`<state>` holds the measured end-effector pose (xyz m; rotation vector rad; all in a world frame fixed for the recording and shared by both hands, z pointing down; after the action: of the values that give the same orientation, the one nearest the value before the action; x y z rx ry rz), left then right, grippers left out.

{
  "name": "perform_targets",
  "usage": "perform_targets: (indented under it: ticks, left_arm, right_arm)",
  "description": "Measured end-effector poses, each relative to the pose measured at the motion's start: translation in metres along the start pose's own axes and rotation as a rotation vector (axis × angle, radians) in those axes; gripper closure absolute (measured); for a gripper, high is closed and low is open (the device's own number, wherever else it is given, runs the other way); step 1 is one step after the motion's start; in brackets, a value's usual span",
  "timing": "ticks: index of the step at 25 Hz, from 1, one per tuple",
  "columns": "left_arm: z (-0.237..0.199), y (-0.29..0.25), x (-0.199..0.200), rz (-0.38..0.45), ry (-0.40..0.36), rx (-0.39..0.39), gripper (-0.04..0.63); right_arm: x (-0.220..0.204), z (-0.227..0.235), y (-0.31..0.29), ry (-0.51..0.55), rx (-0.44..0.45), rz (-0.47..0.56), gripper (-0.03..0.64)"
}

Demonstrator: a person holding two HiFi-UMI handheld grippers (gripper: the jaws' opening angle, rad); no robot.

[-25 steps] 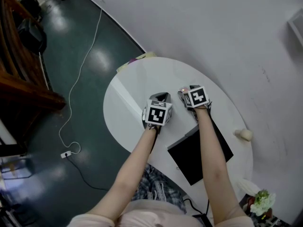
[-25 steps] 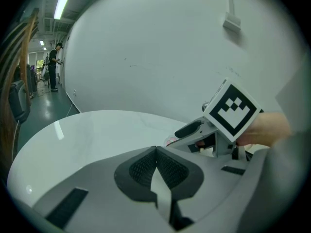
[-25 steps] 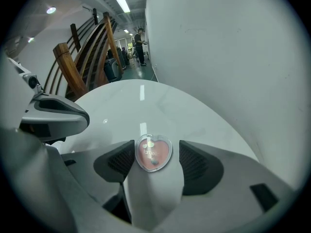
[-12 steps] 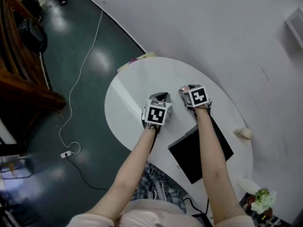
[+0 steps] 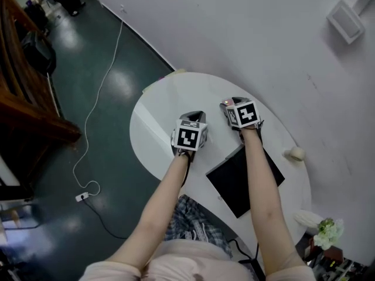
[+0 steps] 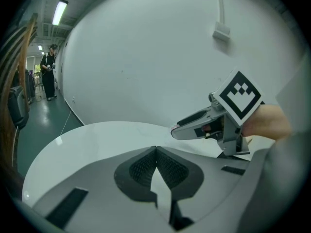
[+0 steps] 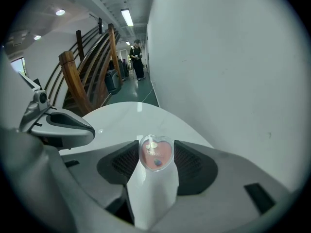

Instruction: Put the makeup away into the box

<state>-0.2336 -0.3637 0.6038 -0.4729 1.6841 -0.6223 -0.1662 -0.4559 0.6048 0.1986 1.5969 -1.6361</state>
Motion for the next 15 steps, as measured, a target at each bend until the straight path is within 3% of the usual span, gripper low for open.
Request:
perform_targets:
  ticks: [6, 15]
  left_arm:
    - [0.032, 0.028, 0.0, 0.009, -0.036, -0.053, 0.569]
    - [0.106, 0.068, -0.027, -0.007, -0.171, -0.184, 0.569]
  right_arm:
    - [-0.004, -0.011, 0.062, -0.044, -0.05, 0.106, 0.374]
    - [-0.062, -0.039, 0.146, -0.116, -0.106, 0.215, 0.374]
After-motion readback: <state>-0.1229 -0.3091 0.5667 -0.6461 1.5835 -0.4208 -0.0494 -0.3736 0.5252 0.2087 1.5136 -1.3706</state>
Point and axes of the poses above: the fingertips, and each gripper's own axes: y backward along the fingers, z to its right, x out of its top, the point moved 1 cm from there along y, backward along the fingers, and after that the axes turned 14 degrees about x, right-handed, at the moved point
